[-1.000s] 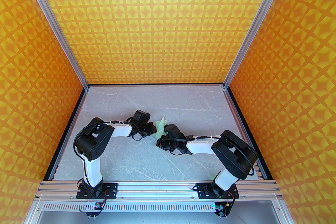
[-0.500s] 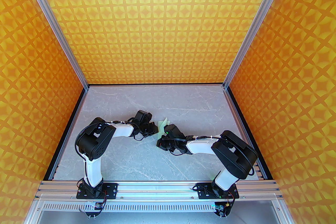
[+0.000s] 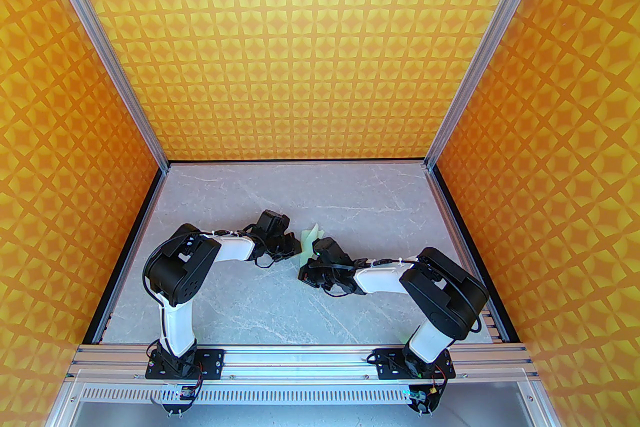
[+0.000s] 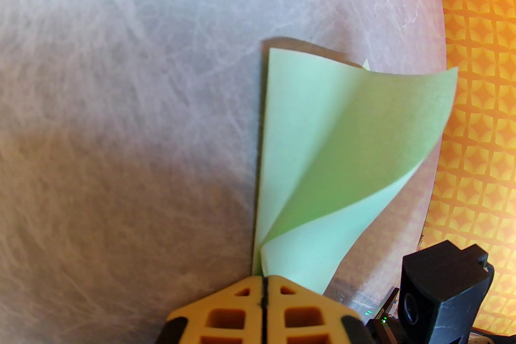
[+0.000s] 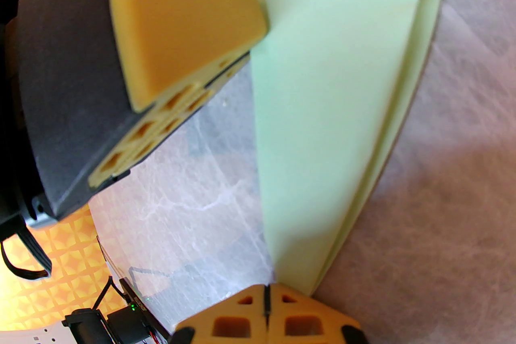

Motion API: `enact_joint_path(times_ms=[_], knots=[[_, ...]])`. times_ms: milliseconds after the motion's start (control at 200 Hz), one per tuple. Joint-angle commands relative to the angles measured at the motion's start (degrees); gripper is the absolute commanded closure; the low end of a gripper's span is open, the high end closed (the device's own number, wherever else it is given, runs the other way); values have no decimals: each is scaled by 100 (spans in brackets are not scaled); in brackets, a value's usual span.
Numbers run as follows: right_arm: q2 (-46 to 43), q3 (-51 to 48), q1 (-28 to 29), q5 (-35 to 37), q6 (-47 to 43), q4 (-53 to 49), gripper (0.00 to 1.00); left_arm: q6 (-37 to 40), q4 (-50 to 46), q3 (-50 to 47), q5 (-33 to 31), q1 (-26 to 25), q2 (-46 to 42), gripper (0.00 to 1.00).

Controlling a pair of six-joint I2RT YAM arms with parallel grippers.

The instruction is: Fold a paper plane with a square sheet of paper (fold left side to right side)

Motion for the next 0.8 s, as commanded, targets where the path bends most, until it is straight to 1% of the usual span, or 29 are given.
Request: enact_joint_path(times_ms=[0, 105, 275, 455, 595, 795], knots=[[155, -179, 37, 214, 7, -197, 98, -8, -157, -42, -29, -164, 257, 92], [143, -198, 37, 205, 16, -235, 99, -9, -152, -53, -25, -163, 254, 92], [-268, 46, 20, 162, -246, -484, 99, -8, -156, -74, -26, -168, 223, 92], [-576, 262, -190, 91, -345, -611, 98, -16, -126, -103, -28, -175, 221, 92], [-484, 332, -367, -99, -386, -530, 98, -17, -124, -103, -24, -184, 213, 92], [-192, 428, -473, -157, -438, -494, 98, -25, -134, -77, -31, -199, 227, 92]])
